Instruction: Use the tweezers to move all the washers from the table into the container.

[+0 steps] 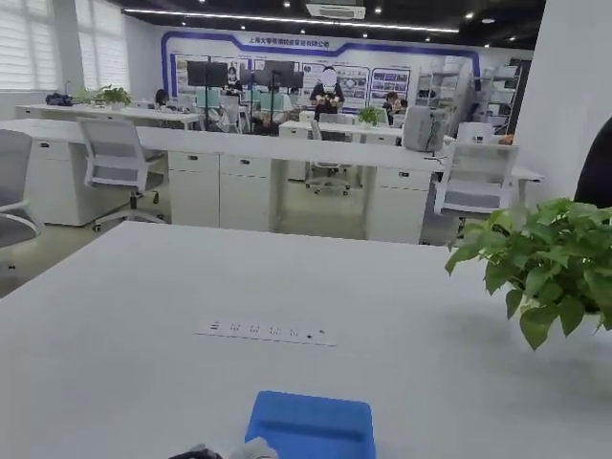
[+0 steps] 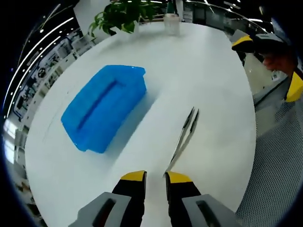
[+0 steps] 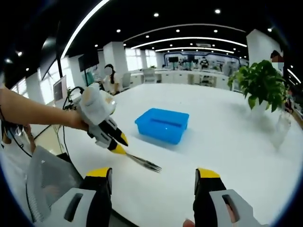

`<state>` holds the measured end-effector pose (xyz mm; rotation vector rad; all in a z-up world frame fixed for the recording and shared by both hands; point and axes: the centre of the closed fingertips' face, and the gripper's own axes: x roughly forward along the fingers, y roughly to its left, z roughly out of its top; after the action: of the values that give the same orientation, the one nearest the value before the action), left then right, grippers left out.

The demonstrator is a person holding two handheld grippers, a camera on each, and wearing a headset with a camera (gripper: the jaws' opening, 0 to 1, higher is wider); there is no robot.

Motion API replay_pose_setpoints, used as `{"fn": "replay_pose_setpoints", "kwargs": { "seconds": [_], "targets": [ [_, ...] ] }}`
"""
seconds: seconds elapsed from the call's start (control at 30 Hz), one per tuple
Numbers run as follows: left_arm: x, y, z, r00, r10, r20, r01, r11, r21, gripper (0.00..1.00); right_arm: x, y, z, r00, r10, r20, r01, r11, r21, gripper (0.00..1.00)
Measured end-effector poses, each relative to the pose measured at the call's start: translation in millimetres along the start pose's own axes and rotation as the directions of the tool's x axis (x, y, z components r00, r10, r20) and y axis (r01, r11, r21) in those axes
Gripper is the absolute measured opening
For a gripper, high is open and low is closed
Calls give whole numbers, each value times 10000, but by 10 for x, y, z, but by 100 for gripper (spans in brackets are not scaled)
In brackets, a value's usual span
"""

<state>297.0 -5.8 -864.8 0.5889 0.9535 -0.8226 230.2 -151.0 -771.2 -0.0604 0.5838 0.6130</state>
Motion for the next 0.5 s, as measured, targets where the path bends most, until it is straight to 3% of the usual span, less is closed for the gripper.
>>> {"fn": "replay_pose_setpoints", "kwargs": {
  "seconds": [0.13, 0.2, 0.27, 0.37, 0.47, 0.5],
  "targets": [
    [-223, 40, 42, 9934, 316, 1098, -156, 9894, -1442, 24, 6, 36, 4, 10000, -77, 3, 77, 9989, -468, 72],
    [-440, 88, 100, 9762, 773, 2026, -270, 9703, -2403, 31, 8, 35, 4, 9999, -104, 13, 105, 9984, -559, 75],
    [-622, 55, 86, 9650, 824, 2491, -6, 9501, -3120, 37, 8, 34, 12, 9999, -116, 55, 119, 9982, -583, 77],
    [-878, 74, 31, 9388, 1521, 3092, -380, 9376, -3456, 46, 4, 32, 37, 9996, -182, 210, 193, 9983, -553, 82],
    [-1082, 54, -46, 9183, 1967, 3436, -482, 9170, -3960, 55, -3, 36, 34, 9994, -277, 188, 289, 9973, -675, 84],
    [-1181, 34, -76, 9057, 2149, 3655, -500, 9102, -4112, 58, -3, 34, 39, 9993, -319, 216, 334, 9966, -754, 85]
  ]
}}
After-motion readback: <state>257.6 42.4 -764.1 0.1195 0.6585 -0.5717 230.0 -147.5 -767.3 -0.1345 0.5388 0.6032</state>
